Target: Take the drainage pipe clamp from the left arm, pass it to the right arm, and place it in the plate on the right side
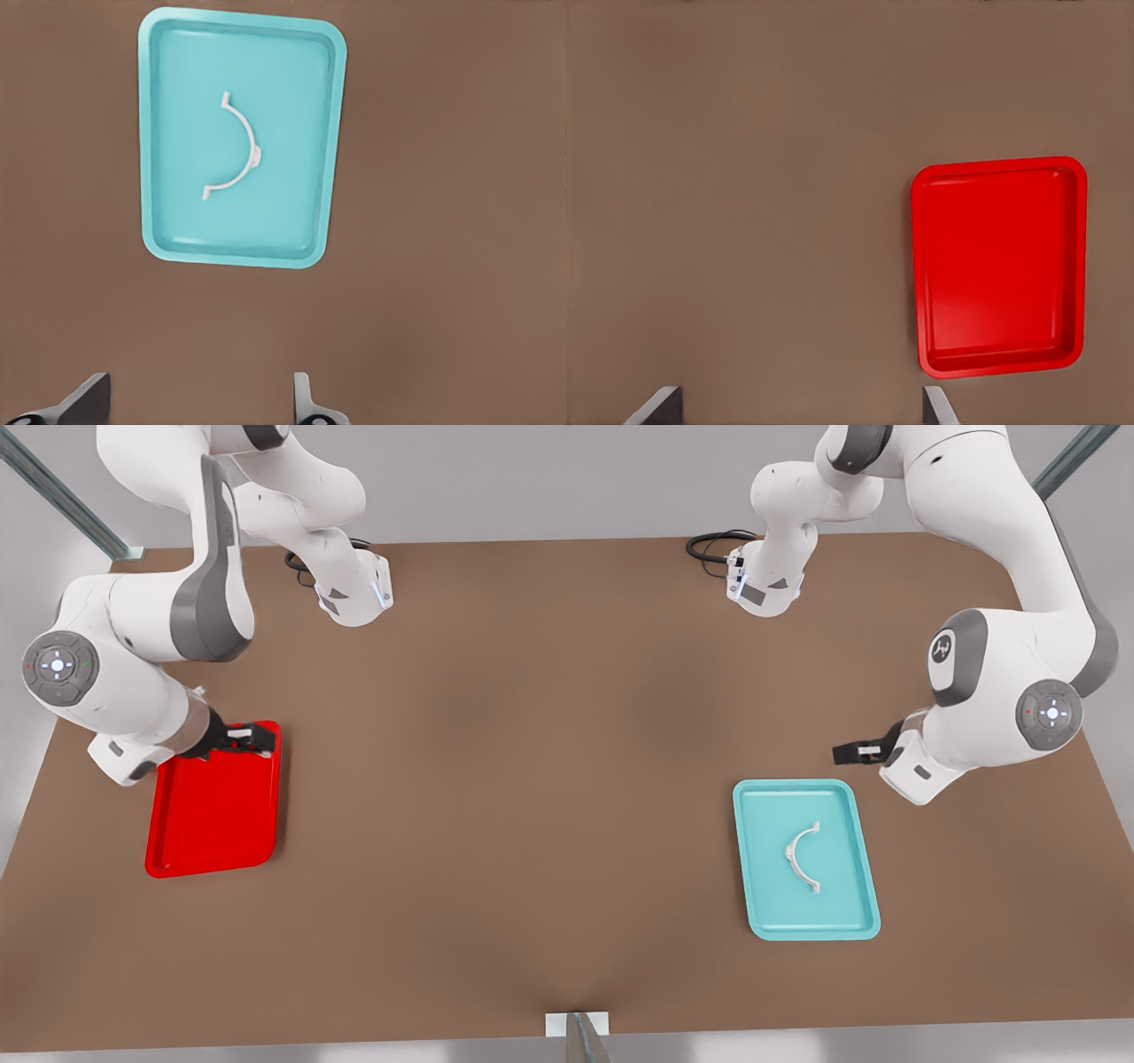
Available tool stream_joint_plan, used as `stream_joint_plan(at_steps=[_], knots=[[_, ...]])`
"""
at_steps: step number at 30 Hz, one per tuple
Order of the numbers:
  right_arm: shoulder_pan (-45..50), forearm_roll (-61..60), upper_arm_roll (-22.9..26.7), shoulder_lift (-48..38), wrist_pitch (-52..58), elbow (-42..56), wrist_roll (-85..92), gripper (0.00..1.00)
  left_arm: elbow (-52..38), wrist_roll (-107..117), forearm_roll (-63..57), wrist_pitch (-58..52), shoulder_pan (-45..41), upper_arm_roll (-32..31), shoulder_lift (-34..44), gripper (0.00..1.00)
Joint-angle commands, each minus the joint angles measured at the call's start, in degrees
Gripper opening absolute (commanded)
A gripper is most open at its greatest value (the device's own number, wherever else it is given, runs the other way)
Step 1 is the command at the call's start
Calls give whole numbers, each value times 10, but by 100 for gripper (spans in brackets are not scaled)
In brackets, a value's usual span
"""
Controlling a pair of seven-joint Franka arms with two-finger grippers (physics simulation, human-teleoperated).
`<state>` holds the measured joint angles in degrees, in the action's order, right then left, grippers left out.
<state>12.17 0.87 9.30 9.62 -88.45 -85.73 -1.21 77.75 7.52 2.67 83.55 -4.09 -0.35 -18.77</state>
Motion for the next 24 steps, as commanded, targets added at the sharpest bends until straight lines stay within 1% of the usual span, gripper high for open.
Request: stream_joint_plan(at_steps=[1,2,3,4,5,6,7,8,9,11,16,17,21,24], knots=[[0,-5,0,0,-34,0,23,100,0,0,0,26,-1,0,2,100],[0,-5,0,1,-36,0,23,100,0,2,4,26,0,0,1,100],[-1,-5,0,2,-35,0,24,100,9,0,1,38,-1,1,-25,100],[-1,-5,0,3,-36,0,24,100,9,4,-1,90,-3,3,-88,100],[2,-4,-1,4,-30,-1,24,100,8,7,0,151,-2,3,-127,100],[4,-5,-1,5,-33,1,21,100,7,7,1,188,8,4,-164,100],[6,-5,-3,13,-36,11,3,100,-1,28,1,217,14,4,-190,100],[5,-6,-4,14,-37,13,-15,100,-16,51,1,269,17,4,-228,100],[6,-6,-4,15,-37,13,-15,100,-23,79,1,311,17,4,-248,100],[5,-10,-4,15,-34,13,-15,100,-37,123,1,355,22,4,-292,100],[6,-10,-4,16,-33,10,-16,100,-35,236,0,358,25,3,-312,100],[7,-10,-5,17,-33,9,-16,100,-35,275,0,378,25,2,-319,100],[9,-9,-6,18,-31,8,-16,100,-31,427,-6,398,21,1,-337,100],[14,-9,-6,18,-30,7,-16,100,-24,428,-32,398,22,1,-339,100]])
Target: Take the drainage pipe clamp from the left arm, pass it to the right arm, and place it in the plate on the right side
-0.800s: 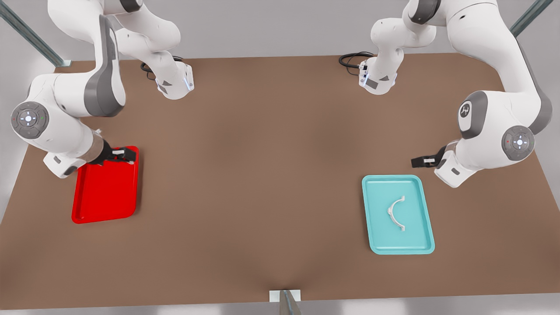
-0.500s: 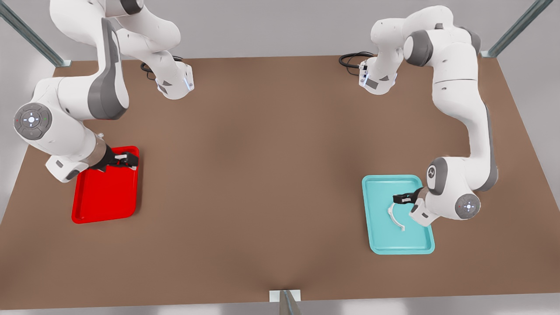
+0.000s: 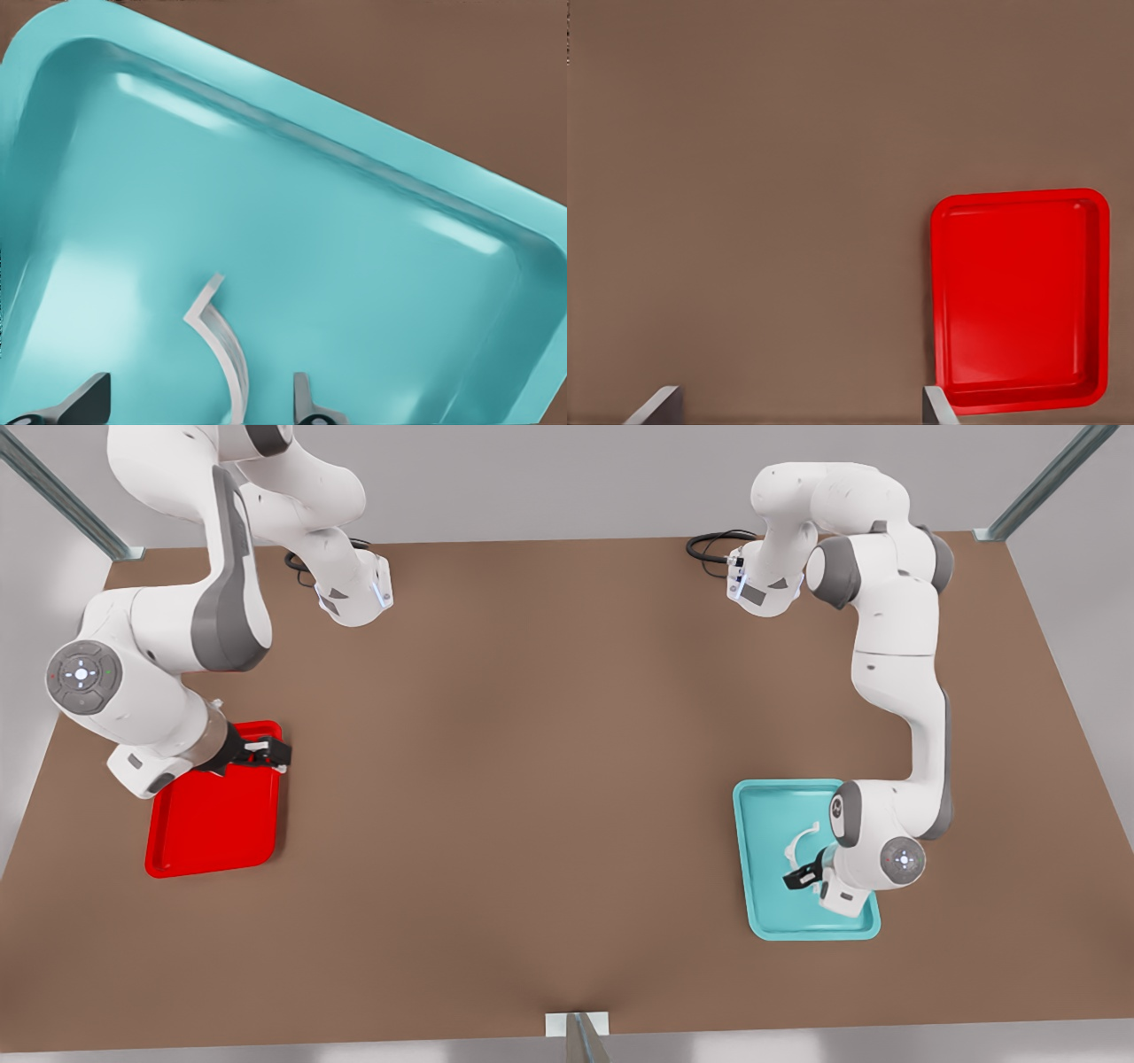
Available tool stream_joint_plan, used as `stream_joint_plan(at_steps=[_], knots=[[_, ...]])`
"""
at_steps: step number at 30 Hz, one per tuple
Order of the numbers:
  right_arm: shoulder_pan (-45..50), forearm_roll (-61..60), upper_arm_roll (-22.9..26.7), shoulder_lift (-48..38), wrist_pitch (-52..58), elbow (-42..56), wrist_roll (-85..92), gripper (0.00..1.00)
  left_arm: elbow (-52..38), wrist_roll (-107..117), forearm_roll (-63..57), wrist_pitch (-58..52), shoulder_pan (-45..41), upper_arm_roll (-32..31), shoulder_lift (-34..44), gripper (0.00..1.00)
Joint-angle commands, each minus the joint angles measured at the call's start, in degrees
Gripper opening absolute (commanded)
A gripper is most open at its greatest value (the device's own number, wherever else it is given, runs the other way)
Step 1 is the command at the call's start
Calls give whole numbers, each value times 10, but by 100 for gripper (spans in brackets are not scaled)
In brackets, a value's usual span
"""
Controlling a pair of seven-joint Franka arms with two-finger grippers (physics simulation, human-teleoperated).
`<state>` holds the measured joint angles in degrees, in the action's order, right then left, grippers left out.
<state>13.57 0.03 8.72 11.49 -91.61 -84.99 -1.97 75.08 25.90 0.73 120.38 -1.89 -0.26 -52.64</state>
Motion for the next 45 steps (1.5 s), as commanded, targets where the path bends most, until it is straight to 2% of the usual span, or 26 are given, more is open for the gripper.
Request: stream_joint_plan(at_steps=[1,3,5,6,11,13,14,29,32,39,42,44,45], knots=[[0,1,1,-1,3,0,-8,100,2,245,-12,29,0,0,0,100],[0,1,0,-1,3,0,-8,100,8,243,-11,29,0,0,1,100],[4,2,1,-1,3,0,-8,100,8,243,-9,26,0,-1,1,68],[4,2,1,-1,3,0,-8,100,8,242,-6,25,0,-2,2,65],[5,3,1,0,2,0,-8,100,8,252,3,16,-1,-13,3,62],[5,3,1,0,2,0,-8,100,8,254,4,17,-1,-13,2,53],[5,2,1,0,2,0,-8,100,8,275,2,18,0,-13,3,45],[8,3,1,0,3,-3,-8,100,8,274,-2,23,3,-13,-2,43],[8,3,1,0,3,-3,-8,100,8,272,-4,23,3,-13,-1,21],[8,3,1,0,3,-3,-8,100,17,274,1,21,0,-12,22,21],[8,3,1,0,3,-3,-8,100,9,305,8,-80,-2,-31,57,21],[8,3,1,0,3,-3,-8,100,-100,381,0,-233,-27,-76,66,21],[8,3,1,0,3,-3,-8,100,-128,418,-1,-253,-61,-76,66,21]])
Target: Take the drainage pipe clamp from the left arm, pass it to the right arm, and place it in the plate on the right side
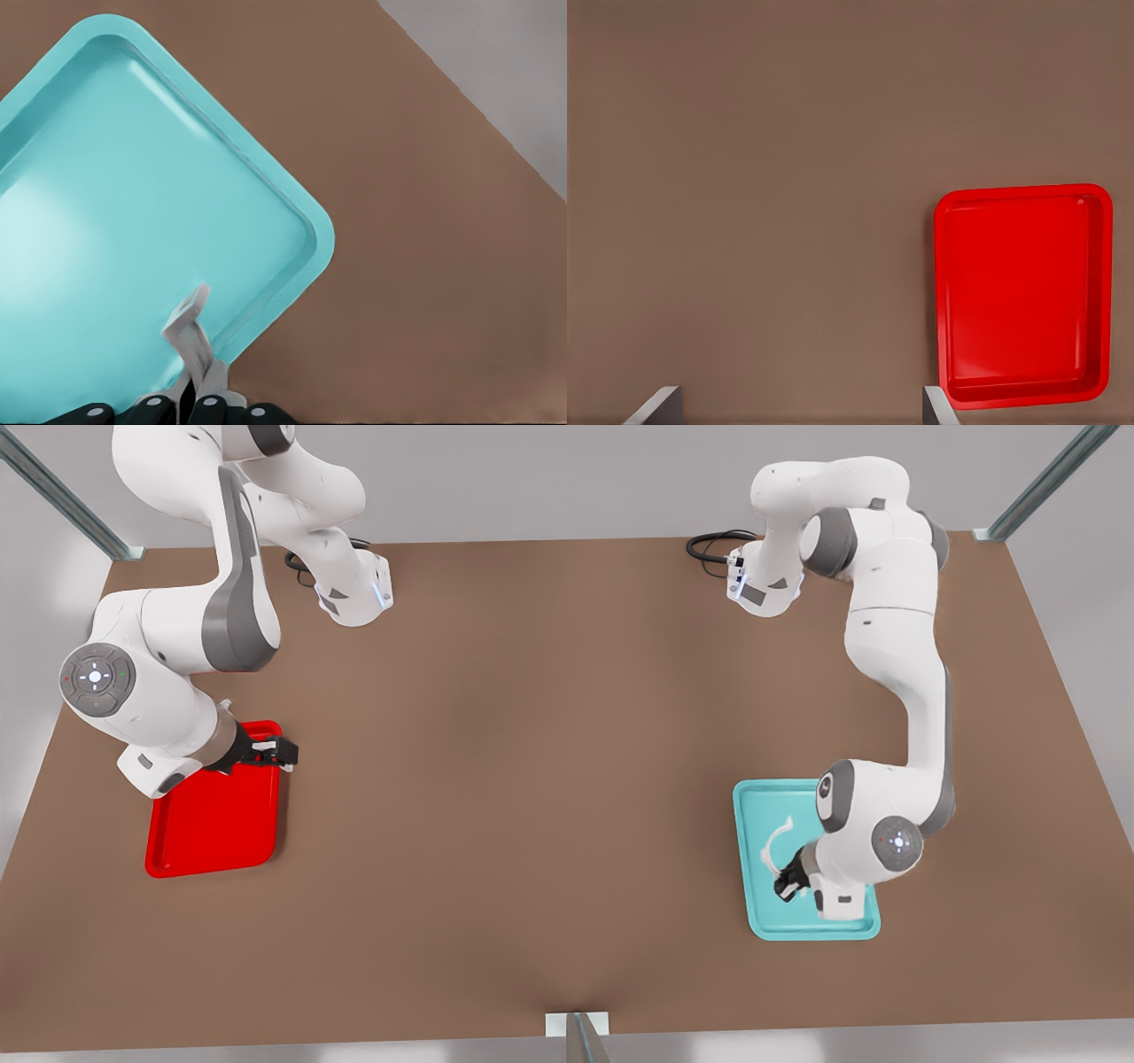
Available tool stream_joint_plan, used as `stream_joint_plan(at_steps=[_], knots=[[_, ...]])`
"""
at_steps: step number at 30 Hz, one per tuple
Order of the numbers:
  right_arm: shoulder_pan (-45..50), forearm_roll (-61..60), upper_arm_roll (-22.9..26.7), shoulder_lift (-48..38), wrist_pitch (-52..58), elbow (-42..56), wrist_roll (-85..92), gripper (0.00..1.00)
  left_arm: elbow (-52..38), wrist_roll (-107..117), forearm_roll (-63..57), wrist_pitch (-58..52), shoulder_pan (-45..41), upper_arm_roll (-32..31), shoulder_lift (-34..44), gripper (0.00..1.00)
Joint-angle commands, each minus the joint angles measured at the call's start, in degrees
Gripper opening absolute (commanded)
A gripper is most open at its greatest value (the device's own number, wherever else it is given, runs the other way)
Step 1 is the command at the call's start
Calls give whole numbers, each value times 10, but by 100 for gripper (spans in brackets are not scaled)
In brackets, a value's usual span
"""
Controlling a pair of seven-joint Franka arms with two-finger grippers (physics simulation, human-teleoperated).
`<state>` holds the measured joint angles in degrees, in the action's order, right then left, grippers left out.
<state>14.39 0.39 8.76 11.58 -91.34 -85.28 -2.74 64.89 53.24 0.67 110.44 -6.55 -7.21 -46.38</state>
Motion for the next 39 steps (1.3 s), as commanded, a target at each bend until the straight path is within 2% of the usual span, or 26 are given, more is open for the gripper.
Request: stream_joint_plan(at_steps=[1,4,6,9,11,14,18,23,24,28,39], knots=[[0,0,0,-1,0,0,-1,100,-38,189,-1,-151,-33,-7,1,21],[2,0,-1,-1,0,0,0,100,-64,379,-1,-145,-136,-5,-2,21],[2,0,-1,-1,0,0,0,100,-64,531,-1,-102,-188,-6,-6,21],[27,2,0,-1,0,3,-2,100,-70,810,7,-63,-200,-32,-11,21],[39,-12,-1,26,-9,14,0,100,-72,865,9,-42,-204,-41,-15,21],[76,-100,-1,78,-35,35,-1,100,-92,888,10,-13,-214,-54,-35,21],[142,-107,-1,102,-111,21,-52,100,-96,873,10,29,-213,-52,-46,21],[187,-113,-1,112,-247,-36,-68,100,-97,781,11,23,-214,-69,-48,21],[189,-144,-1,122,-263,-36,-68,100,-97,787,11,23,-214,-76,-48,21],[192,-171,-1,144,-294,-25,-68,100,-97,876,11,24,-217,-77,-48,21],[273,-195,-1,167,-343,-28,-68,100,-104,869,10,31,-220,-76,-56,21]])
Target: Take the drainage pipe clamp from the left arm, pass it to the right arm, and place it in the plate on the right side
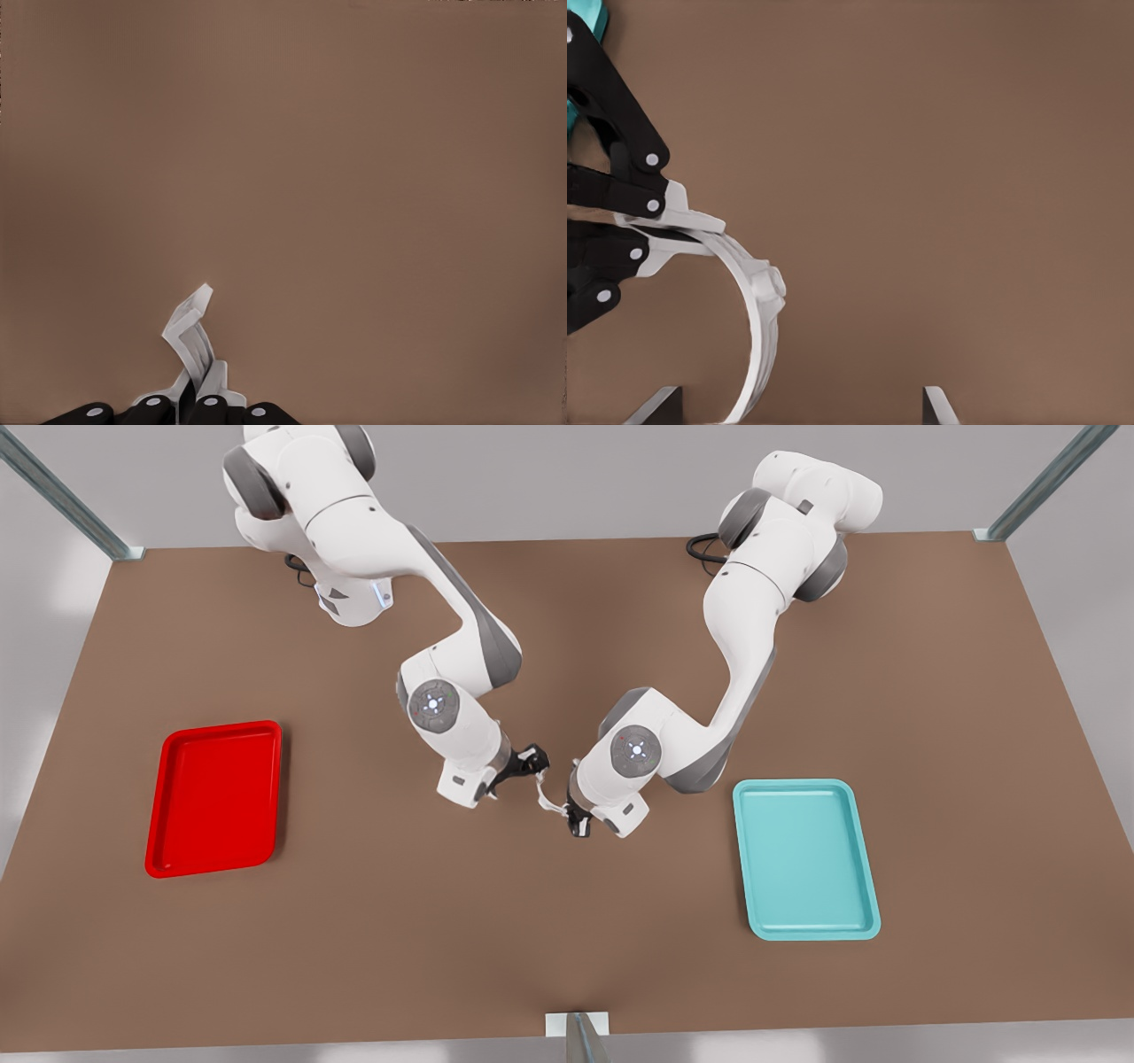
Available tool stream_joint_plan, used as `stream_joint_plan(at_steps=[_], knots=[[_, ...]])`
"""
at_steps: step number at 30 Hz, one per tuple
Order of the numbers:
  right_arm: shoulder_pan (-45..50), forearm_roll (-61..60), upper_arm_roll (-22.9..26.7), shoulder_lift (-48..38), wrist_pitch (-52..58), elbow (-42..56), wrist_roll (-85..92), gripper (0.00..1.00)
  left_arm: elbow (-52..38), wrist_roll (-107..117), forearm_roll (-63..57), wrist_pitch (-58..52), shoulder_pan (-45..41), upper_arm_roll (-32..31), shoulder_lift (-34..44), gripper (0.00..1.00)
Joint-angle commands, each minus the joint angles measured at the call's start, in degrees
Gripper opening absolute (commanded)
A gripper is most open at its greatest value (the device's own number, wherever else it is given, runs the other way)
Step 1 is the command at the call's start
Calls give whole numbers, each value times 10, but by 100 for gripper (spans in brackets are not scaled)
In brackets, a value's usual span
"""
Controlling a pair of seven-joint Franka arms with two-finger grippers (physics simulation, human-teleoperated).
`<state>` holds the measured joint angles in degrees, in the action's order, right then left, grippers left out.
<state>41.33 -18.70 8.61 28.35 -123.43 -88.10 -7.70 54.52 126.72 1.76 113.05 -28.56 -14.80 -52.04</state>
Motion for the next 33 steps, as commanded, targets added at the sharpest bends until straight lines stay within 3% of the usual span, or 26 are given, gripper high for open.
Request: stream_joint_plan(at_steps=[1,28,29,30,31,32,33], knots=[[4,-5,0,-1,-23,-1,-18,100,0,135,-1,6,0,-1,1,21],[19,-5,0,87,-36,39,-19,99,-1,135,-2,3,1,1,1,21],[19,-5,0,87,-36,40,-19,88,-1,135,-2,2,0,1,1,21],[19,-5,0,87,-36,42,-18,52,-1,135,-2,1,0,1,1,21],[19,-6,0,87,-36,42,-19,30,-1,135,-2,1,1,1,1,21],[19,-6,0,87,-36,42,-19,21,-1,134,-2,2,0,1,1,21],[18,-5,0,87,-36,42,-18,21,-2,134,-2,2,0,1,1,21]])
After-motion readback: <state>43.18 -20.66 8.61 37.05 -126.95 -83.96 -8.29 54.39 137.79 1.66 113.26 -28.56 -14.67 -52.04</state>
